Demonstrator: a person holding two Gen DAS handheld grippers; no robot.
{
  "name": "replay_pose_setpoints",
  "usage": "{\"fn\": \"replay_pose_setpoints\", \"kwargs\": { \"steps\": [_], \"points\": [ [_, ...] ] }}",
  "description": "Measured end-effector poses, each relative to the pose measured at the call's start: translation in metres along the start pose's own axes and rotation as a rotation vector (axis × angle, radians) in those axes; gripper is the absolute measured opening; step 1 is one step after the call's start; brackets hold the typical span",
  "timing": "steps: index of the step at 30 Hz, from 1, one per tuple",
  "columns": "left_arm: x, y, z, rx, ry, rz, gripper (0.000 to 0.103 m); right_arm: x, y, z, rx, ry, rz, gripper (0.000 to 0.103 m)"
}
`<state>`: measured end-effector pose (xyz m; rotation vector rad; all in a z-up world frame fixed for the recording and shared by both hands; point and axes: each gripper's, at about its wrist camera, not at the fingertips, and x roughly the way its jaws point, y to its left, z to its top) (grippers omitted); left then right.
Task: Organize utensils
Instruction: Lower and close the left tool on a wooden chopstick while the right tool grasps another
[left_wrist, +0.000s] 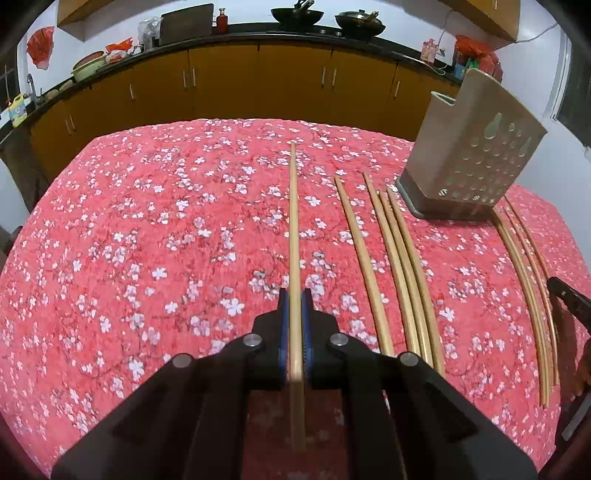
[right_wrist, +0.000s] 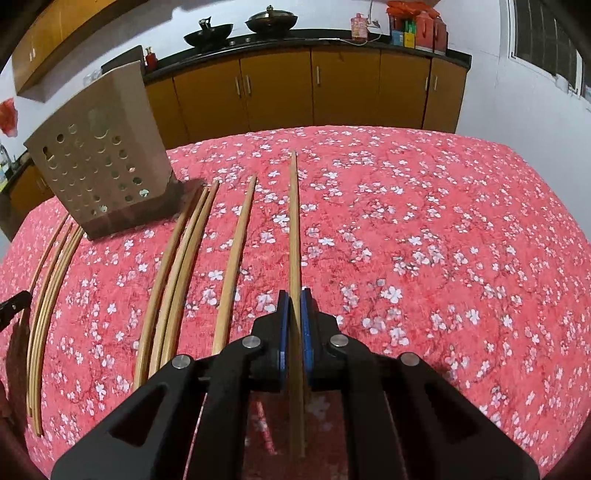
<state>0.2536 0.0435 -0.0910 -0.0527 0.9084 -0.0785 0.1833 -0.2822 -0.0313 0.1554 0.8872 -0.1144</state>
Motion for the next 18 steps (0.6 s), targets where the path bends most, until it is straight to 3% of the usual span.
{"fn": "replay_pose_setpoints", "kwargs": {
  "steps": [8, 18],
  "points": [
    [-0.019, 0.01, -0.024, -0.002, -0.005, -0.038, 0.009, -0.015, -0.001, -0.02, -0.006, 0.006, 0.02, 0.008],
    [-0.033, -0.002, -0.039, 0.016, -0.019, -0.009, 0.009, -0.018, -0.002, -0.021, -0.001, 0.0, 0.028, 0.008]
  ]
}}
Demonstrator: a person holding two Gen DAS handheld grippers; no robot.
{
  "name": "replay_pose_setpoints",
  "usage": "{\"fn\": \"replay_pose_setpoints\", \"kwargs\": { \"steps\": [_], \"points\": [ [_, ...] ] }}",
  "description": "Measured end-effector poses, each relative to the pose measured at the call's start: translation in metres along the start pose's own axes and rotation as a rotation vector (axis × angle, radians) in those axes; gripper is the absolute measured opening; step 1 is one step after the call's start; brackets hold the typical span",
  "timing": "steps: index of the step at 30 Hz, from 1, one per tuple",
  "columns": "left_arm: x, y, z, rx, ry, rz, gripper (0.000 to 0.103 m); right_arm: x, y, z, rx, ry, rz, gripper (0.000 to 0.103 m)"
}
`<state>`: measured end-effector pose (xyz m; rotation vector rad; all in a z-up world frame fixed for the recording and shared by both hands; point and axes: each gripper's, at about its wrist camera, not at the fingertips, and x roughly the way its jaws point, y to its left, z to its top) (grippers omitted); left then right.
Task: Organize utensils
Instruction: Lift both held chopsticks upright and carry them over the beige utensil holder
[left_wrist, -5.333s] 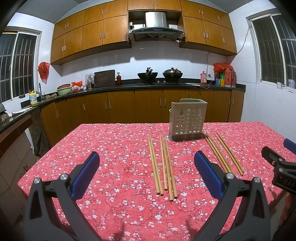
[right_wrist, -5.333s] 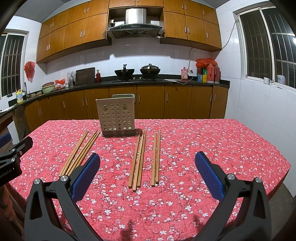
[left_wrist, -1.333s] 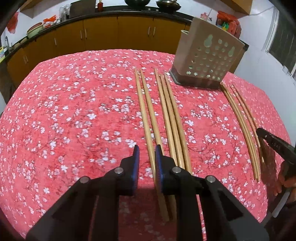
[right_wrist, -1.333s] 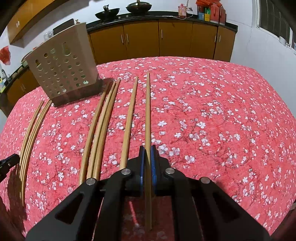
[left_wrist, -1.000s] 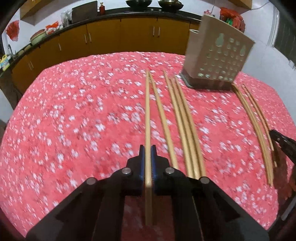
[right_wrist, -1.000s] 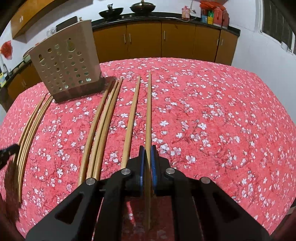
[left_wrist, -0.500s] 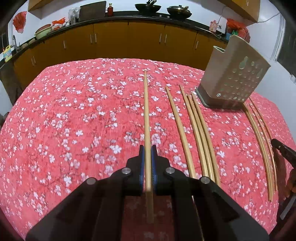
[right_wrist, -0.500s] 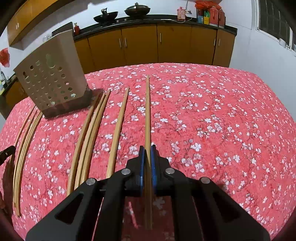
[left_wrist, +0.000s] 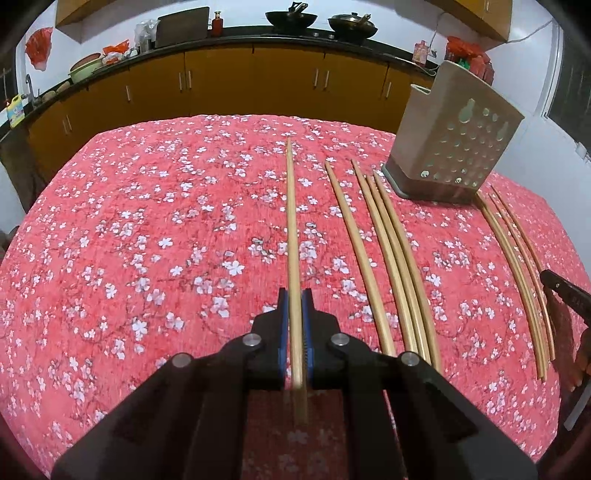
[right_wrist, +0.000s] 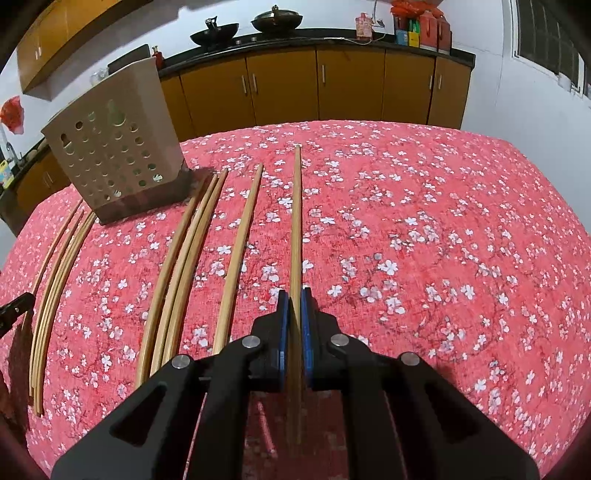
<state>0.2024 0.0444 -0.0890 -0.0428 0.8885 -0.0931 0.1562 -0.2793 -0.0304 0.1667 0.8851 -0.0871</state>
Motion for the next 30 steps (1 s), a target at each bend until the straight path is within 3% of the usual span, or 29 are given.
{"fn": "replay_pose_setpoints", "kwargs": {
  "steps": [9, 12, 23, 30],
  "points": [
    [0.004, -0.009, 0.001, 0.037, 0.014, 0.027, 0.008, -0.003, 0.0, 0.001, 0.006, -0.003, 0.006, 0.008],
    [-0.001, -0.006, 0.008, 0.025, 0.02, 0.019, 0.008, -0.019, 0.0, 0.005, 0.015, -0.04, 0.029, 0.008],
    [-0.062, 0.003, 0.039, 0.005, -0.132, 0.008, 0.008, -0.083, -0.001, 0.032, 0.011, -0.227, 0.059, 0.008],
    [-0.107, 0.007, 0.063, -0.034, -0.28, -0.009, 0.008, -0.12, 0.001, 0.049, 0.009, -0.369, 0.066, 0.008]
  ]
}}
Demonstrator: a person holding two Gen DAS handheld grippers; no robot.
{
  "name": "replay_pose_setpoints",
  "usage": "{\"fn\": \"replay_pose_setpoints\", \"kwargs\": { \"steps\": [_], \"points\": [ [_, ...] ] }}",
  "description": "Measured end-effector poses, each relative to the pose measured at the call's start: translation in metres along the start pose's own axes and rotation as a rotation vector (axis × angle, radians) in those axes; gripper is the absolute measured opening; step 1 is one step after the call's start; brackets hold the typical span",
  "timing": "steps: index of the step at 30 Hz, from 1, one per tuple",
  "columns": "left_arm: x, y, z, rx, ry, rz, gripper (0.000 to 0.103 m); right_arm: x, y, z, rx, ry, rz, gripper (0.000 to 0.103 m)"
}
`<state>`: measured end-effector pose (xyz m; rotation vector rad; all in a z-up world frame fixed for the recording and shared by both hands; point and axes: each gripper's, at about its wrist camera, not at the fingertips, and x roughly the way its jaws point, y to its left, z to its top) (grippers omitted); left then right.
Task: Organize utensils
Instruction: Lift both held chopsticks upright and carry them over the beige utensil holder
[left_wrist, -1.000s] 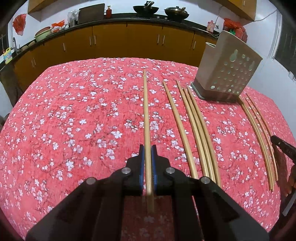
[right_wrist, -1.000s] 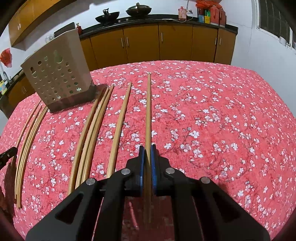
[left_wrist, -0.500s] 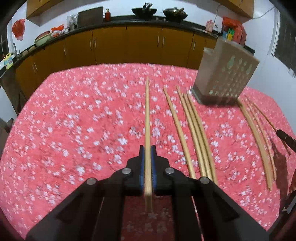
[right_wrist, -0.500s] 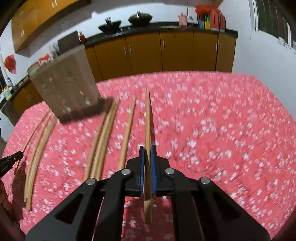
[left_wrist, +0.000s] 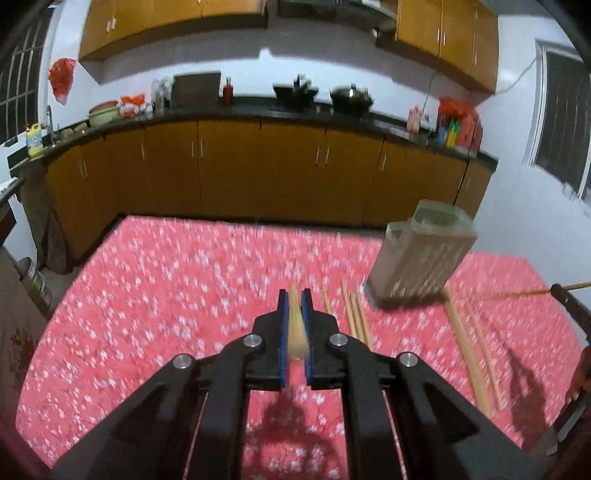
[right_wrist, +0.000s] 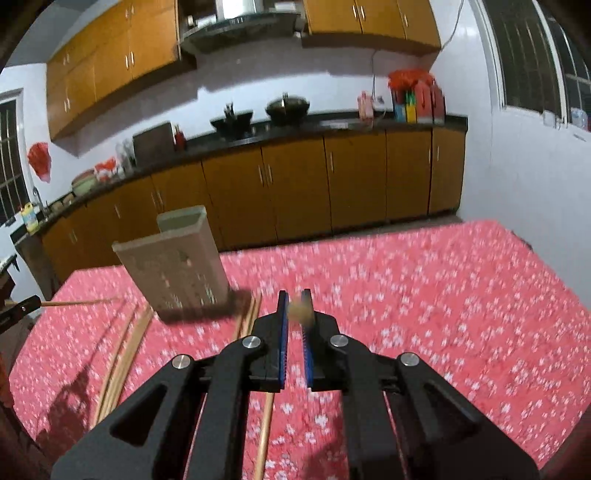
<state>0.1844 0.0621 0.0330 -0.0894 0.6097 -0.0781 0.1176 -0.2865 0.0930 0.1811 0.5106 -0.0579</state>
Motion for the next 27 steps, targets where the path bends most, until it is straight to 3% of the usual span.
{"fn": "replay_pose_setpoints", "kwargs": {
  "steps": [5, 12, 16, 22, 27],
  "points": [
    [-0.02, 0.001, 0.024, -0.012, -0.092, -0.005, 0.008, -0.007, 0.002, 0.015, -0.008, -0.047, 0.002, 0.007],
    [-0.026, 0.0, 0.039, -0.001, -0.125, 0.003, 0.008, -0.008, 0.011, 0.024, -0.033, -0.072, -0.003, 0.007],
    [-0.034, -0.002, 0.056, -0.008, -0.157, -0.006, 0.008, -0.015, 0.011, 0.046, 0.001, -0.125, 0.013, 0.007],
    [-0.062, -0.023, 0.102, -0.044, -0.304, -0.078, 0.008, -0.041, 0.027, 0.103, 0.06, -0.306, 0.106, 0.007],
    [-0.076, -0.045, 0.129, -0.086, -0.399, -0.157, 0.008, -0.036, 0.047, 0.122, 0.07, -0.363, 0.174, 0.007]
  ]
}}
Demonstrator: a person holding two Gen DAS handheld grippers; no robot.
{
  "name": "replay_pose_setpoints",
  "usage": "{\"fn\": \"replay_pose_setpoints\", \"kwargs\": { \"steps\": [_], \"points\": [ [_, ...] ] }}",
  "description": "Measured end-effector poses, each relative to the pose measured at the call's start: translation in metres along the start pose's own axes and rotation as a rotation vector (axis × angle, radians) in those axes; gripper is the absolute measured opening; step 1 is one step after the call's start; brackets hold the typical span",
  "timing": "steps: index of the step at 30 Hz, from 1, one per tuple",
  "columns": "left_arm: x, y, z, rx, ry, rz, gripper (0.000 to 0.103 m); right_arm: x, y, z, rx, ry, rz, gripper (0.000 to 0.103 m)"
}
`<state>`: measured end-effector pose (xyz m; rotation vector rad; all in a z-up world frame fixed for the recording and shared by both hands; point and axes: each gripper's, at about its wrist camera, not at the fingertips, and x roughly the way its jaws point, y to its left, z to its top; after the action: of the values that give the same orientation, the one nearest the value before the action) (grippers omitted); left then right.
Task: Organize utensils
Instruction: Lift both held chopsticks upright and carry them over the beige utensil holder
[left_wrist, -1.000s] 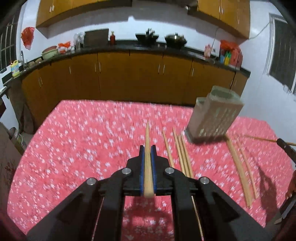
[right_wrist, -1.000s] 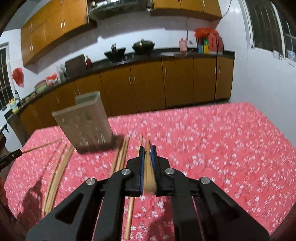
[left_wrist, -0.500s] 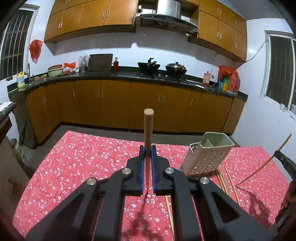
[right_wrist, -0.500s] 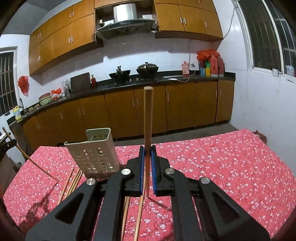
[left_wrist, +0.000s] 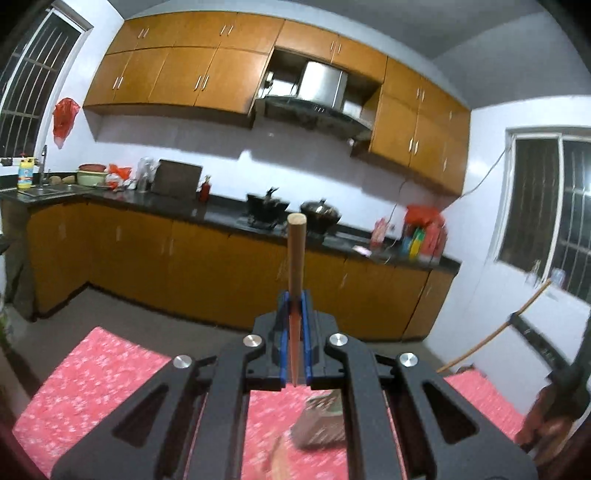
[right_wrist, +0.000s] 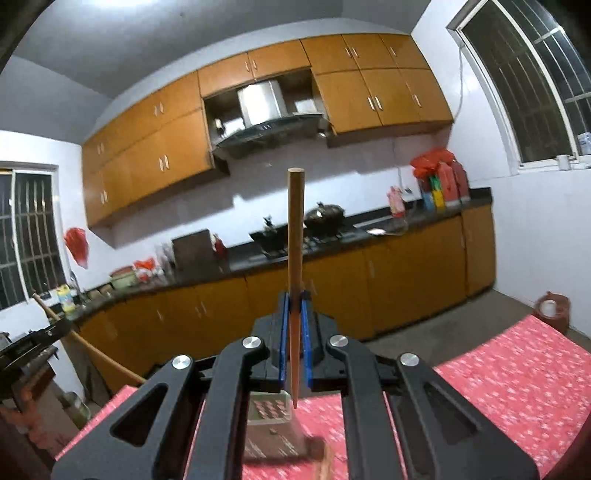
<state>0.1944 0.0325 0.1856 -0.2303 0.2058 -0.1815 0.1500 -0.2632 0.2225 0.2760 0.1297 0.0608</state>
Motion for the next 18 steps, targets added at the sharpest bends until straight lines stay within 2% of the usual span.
{"fn": "replay_pose_setpoints", "kwargs": {
  "steps": [7, 18],
  "points": [
    [0.023, -0.022, -0.009, -0.028, -0.007, -0.076, 0.008, 0.035, 0.015, -0.027, -0.033, 0.044, 0.026, 0.007],
    [0.072, -0.033, -0.059, -0.014, 0.136, -0.081, 0.008, 0.058, 0.013, -0.065, -0.049, 0.169, 0.022, 0.007]
  ]
}}
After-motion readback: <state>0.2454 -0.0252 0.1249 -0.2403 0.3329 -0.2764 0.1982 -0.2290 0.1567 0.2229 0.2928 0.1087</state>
